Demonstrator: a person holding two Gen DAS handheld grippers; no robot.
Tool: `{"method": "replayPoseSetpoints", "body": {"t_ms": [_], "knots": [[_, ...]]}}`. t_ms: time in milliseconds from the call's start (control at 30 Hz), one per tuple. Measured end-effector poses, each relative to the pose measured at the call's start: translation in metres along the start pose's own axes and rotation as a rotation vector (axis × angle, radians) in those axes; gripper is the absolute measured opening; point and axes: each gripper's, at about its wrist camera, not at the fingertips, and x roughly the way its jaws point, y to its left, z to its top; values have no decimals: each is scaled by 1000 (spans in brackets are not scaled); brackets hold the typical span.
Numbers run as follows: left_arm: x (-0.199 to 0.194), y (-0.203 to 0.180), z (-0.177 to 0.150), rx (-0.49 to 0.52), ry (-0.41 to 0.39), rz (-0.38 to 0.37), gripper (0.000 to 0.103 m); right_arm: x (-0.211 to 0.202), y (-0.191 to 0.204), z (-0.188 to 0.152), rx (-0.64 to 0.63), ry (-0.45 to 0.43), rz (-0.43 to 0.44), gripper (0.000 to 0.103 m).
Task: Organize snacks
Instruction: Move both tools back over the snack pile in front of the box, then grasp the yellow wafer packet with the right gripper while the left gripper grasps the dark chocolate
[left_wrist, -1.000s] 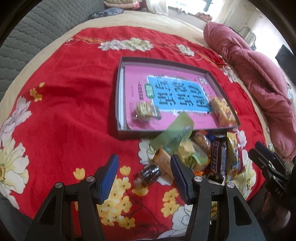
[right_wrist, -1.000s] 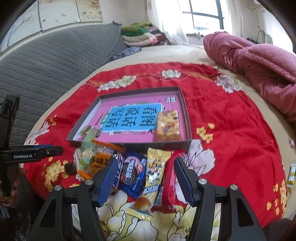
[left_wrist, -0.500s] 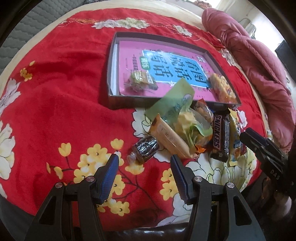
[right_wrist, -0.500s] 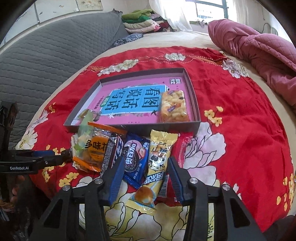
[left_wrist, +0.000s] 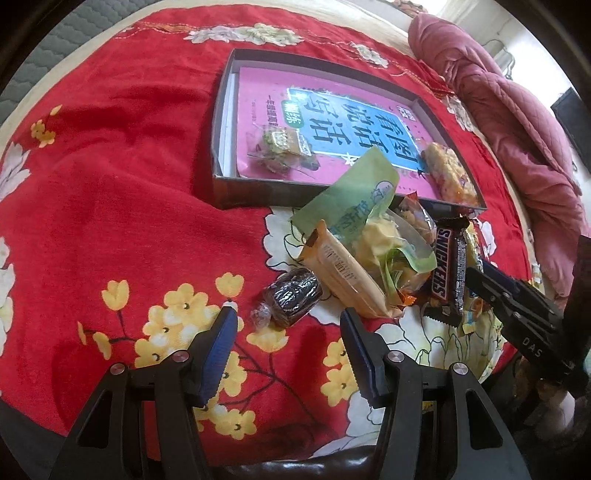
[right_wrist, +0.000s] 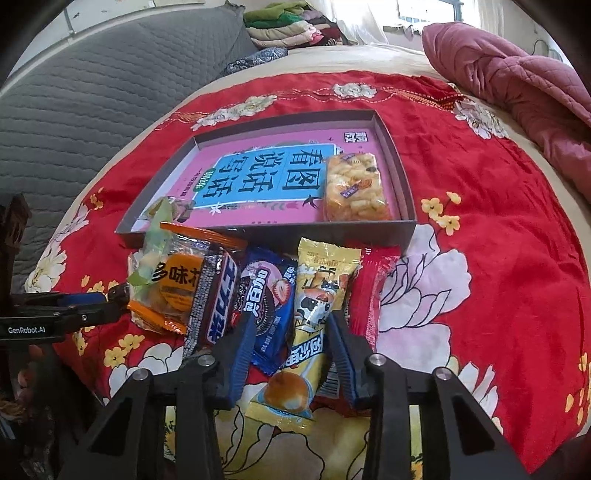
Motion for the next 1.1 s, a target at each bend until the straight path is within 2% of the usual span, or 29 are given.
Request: {"method": "replayPoseSetpoints", "body": {"t_ms": [267, 567, 667, 733, 867, 1100], "knots": [[8, -8, 4, 35, -27, 28, 60, 9, -2, 3, -1, 7, -6, 29], [14, -5, 6, 31, -53, 19, 59, 9, -3, 4, 0, 0, -6, 20], [15, -5, 7, 26, -56, 10, 50, 8, -5, 5, 3, -1, -5, 18], [16, -3, 8, 15, -56, 0, 48, 8, -5, 5, 7, -3, -7, 17], [16, 1, 8, 2, -61, -8, 38, 6, -7, 5, 13, -6, -3, 17], [13, 6, 6, -13, -79, -28, 38, -1, -6, 6, 10, -33, 7, 15]]}}
